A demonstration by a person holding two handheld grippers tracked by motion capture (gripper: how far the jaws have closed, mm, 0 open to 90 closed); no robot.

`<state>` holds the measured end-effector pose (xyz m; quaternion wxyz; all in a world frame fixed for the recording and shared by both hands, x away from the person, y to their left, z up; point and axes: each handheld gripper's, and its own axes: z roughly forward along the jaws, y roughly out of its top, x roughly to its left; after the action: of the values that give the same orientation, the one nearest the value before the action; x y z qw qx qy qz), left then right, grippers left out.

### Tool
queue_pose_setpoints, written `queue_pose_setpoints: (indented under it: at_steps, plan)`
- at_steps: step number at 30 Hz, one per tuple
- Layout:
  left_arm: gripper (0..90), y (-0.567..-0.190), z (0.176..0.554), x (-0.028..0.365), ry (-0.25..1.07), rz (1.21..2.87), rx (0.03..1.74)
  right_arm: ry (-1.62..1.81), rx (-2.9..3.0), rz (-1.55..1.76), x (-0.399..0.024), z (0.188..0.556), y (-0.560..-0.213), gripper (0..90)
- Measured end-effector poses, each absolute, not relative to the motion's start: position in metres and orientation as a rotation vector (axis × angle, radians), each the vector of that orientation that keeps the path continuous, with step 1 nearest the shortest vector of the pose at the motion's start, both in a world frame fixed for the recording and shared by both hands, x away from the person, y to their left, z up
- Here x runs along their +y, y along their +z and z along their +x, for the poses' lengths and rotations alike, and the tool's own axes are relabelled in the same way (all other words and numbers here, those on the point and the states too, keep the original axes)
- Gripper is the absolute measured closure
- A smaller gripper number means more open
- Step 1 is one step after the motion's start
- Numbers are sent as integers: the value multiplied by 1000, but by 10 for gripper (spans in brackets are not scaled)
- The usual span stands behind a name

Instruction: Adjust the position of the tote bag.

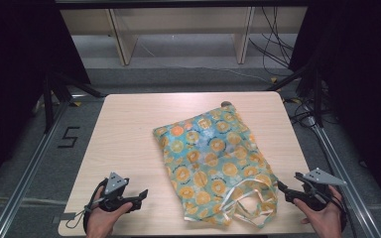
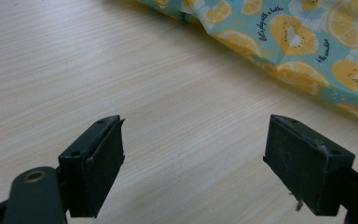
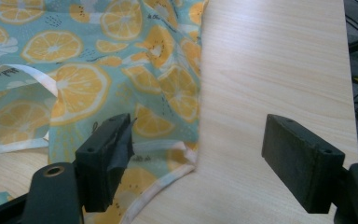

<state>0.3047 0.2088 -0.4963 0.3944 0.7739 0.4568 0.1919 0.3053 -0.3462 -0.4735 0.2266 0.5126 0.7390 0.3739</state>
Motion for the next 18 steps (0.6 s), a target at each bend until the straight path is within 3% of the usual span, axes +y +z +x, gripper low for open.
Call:
queue_pose_setpoints:
  at_steps: [8, 10, 18]
  plan:
    - [181, -498, 306, 207, 497, 1942, 1169, 1013, 2039, 1382, -347, 308, -475, 260]
    - [182, -499, 307, 206, 448, 1895, 1189, 1035, 2041, 1380, -348, 310, -474, 261]
    - [194, -498, 308, 200, 451, 1956, 1159, 1052, 2069, 1351, -342, 318, -469, 276]
